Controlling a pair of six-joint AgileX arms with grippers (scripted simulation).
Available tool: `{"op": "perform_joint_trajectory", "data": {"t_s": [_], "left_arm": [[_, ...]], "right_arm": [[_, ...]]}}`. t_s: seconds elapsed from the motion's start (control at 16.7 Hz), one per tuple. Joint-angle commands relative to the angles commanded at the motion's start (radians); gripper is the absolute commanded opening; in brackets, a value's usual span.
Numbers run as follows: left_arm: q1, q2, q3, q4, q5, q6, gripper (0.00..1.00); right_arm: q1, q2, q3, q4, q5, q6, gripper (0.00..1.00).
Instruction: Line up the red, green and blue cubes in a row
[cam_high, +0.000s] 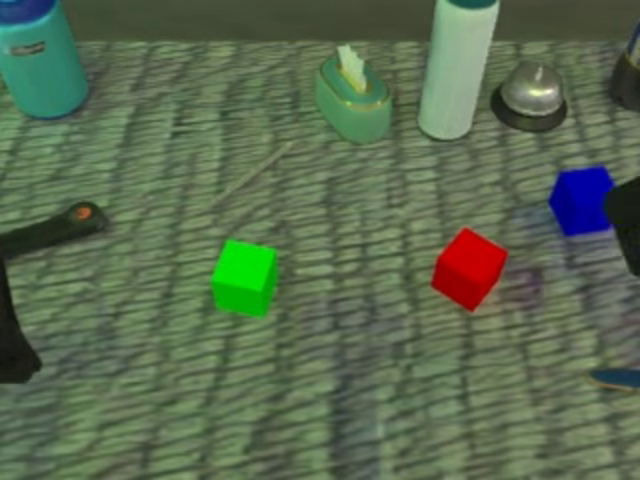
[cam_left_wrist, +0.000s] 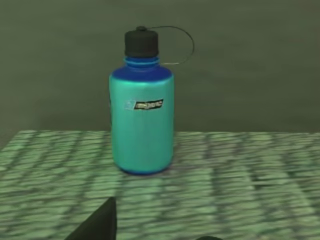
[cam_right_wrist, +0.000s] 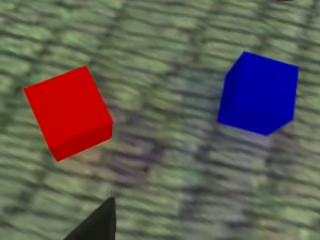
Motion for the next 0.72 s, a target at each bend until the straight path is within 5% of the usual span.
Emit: {"op": "perform_joint_trajectory", "data": {"t_s": [0.72], "left_arm": [[0.0,0.0,0.0,0.0,0.0,0.0,1.0]], "right_arm": [[0.201,0.947,0.776,-0.524,0.001,-0.185,1.0]]}}
